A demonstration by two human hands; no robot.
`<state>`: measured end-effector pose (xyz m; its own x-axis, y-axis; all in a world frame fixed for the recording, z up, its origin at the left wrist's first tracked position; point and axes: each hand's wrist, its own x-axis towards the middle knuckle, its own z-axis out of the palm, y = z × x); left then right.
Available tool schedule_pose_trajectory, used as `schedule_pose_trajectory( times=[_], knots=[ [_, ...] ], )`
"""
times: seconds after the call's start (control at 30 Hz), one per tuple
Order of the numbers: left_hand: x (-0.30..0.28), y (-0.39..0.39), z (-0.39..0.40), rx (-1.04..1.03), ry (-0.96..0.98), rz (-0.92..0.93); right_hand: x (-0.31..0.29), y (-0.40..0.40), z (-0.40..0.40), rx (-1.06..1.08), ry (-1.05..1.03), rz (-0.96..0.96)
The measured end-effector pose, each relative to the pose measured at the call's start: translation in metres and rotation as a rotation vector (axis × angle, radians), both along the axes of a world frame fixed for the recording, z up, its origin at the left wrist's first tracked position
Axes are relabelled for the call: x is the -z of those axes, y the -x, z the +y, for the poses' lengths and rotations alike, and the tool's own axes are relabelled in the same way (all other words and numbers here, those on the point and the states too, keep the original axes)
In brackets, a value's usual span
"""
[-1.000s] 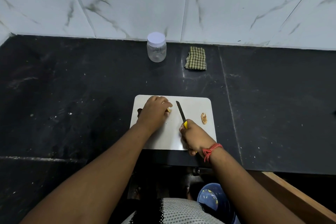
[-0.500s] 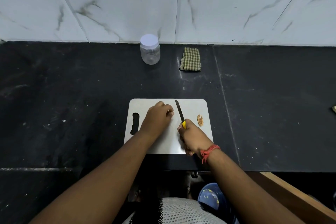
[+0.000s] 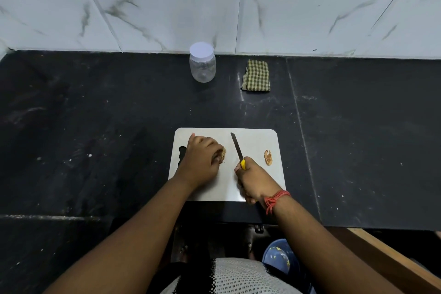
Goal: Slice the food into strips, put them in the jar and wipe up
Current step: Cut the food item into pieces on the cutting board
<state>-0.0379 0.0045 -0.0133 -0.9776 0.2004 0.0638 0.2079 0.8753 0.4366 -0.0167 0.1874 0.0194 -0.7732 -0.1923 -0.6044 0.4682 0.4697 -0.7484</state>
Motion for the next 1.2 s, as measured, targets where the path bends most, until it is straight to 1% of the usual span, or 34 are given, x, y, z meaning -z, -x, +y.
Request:
schedule_pose_trajectory(
  times=[0.33, 0.43, 0.57, 0.77, 0.97, 1.2],
  knots=[
    [0.002, -0.003, 0.015, -0.073, 0.072, 0.018, -0.001, -0.004, -0.005, -0.015, -0.057, 0.005],
    [0.004, -0.005, 0.018, -0.109, 0.066, 0.029, -0.003, -0.006, -0.005, -0.060, -0.120, 0.045],
    [0.005, -0.004, 0.018, -0.108, 0.080, 0.052, -0.004, -0.011, -0.006, -0.098, -0.176, 0.095],
    [0.006, -0.006, 0.016, -0.110, -0.008, 0.053, -0.003, -0.015, -0.008, -0.188, -0.273, 0.155],
    [0.009, -0.007, 0.017, -0.103, 0.019, 0.064, -0.007, -0.013, -0.012, -0.236, -0.326, 0.182],
    [0.011, -0.006, 0.017, -0.118, -0.017, 0.064, -0.012, -0.013, -0.016, -0.280, -0.351, 0.219]
  ],
)
